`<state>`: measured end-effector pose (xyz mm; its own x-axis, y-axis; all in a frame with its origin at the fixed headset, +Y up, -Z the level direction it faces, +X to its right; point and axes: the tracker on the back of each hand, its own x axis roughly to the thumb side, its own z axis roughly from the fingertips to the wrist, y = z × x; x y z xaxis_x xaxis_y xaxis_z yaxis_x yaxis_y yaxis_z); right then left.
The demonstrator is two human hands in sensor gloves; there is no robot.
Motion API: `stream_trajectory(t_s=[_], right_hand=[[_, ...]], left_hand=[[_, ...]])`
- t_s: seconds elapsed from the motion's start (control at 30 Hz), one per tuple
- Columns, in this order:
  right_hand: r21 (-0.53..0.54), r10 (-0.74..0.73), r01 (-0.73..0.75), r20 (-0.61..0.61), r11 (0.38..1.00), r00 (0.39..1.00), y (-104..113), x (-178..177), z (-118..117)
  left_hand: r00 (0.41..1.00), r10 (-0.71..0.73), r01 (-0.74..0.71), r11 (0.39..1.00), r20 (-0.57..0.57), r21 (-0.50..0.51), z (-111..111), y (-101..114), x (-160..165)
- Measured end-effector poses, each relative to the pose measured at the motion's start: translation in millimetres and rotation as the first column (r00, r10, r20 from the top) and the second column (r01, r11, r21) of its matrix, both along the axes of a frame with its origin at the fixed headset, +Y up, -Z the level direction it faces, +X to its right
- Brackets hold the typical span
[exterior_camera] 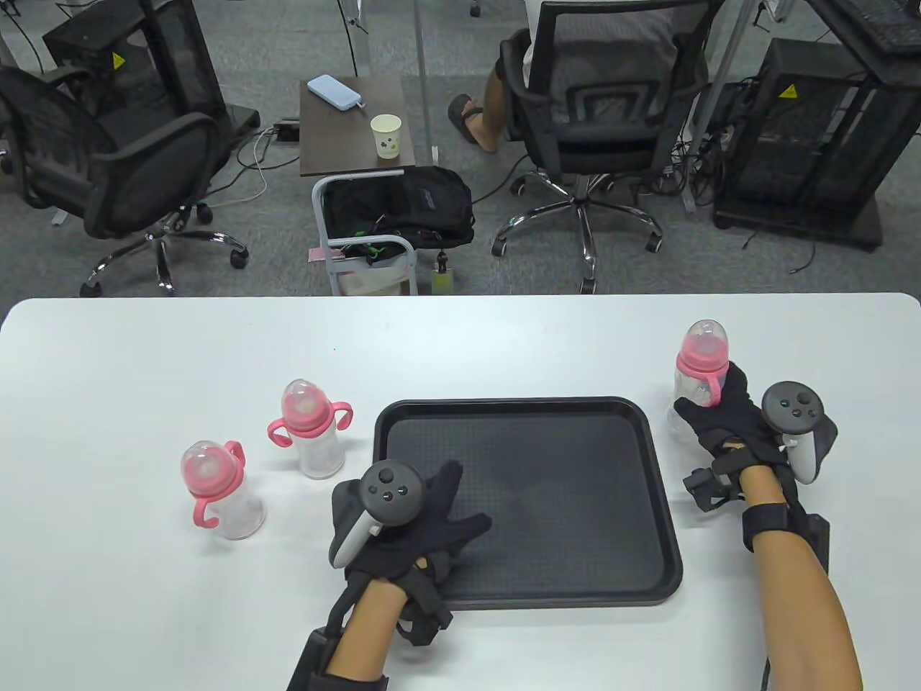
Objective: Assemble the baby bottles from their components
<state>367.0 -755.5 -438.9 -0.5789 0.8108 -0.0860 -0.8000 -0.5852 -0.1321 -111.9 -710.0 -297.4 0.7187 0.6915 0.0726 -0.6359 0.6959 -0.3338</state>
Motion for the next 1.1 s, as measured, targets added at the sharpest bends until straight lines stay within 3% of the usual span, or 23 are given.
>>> stream_trajectory(t_s=[0.13,0.33,0.47,0.97,1.1], right_hand=[[-0.051,0.041,-0.041,0.005,0.998,0.999,-12,1,-5],[-0.07,0.04,-0.038,0.022,0.997,0.999,-13,5,-2],[-0.081,0.119,-0.117,0.017,0.99,0.993,-14,7,5],[-0.16,0.164,-0.159,0.02,0.974,0.986,-23,12,20],[-0.2,0.244,-0.241,-0.011,0.95,0.97,-23,13,33]], left_hand=[[1.0,-0.001,0.001,1.0,-0.003,-0.018,-2,-3,-2],[1.0,-0.012,0.012,0.999,0.004,-0.033,-3,-6,-1],[1.0,-0.013,0.013,0.999,0.006,-0.033,-3,-6,-1],[0.999,-0.038,0.039,0.998,0.019,-0.047,-1,-7,1],[0.999,-0.038,0.039,0.998,0.019,-0.047,-2,-7,0]])
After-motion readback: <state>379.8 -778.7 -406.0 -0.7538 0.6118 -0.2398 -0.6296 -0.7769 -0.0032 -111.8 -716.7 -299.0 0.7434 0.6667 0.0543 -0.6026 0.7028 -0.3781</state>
